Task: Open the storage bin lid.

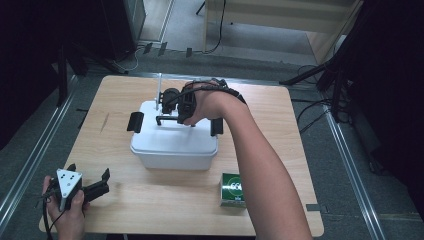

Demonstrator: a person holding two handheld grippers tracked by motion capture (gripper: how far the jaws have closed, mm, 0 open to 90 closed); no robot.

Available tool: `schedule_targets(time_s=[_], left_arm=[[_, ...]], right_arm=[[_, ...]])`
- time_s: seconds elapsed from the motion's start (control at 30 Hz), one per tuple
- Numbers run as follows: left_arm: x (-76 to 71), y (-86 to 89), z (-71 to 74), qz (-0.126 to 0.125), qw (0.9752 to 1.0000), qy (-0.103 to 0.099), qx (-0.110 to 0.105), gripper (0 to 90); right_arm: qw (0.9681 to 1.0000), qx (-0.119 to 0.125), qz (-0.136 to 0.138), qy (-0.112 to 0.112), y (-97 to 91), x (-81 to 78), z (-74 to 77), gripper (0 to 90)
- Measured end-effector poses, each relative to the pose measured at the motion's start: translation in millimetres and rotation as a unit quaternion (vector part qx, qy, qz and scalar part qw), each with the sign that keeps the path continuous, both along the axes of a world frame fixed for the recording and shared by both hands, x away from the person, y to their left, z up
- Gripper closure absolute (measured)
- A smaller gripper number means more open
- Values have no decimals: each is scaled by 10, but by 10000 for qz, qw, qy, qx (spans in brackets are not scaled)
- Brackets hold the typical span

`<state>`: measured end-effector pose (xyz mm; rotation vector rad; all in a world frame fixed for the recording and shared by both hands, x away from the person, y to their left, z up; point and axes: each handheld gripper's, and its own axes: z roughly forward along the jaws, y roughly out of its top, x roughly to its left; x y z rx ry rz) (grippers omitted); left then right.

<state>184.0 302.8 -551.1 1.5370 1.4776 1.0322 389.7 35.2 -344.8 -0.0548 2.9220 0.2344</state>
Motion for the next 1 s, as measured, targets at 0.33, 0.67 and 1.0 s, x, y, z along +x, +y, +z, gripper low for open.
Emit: schedule_targets(time_s=[0.33, 0.67, 1.0], left_arm=[[-3, 39, 1, 45, 10000, 0, -46, 0], [-9, 37, 1, 2, 10000, -27, -52, 0], [-10, 37, 0, -1, 10000, -40, -49, 0]], right_arm=[[10000, 50, 43, -11, 6, -21, 91, 849], [9998, 111, 138, -128, -13, -52, 219, 851], [9995, 190, 174, -196, -75, -74, 351, 851]])
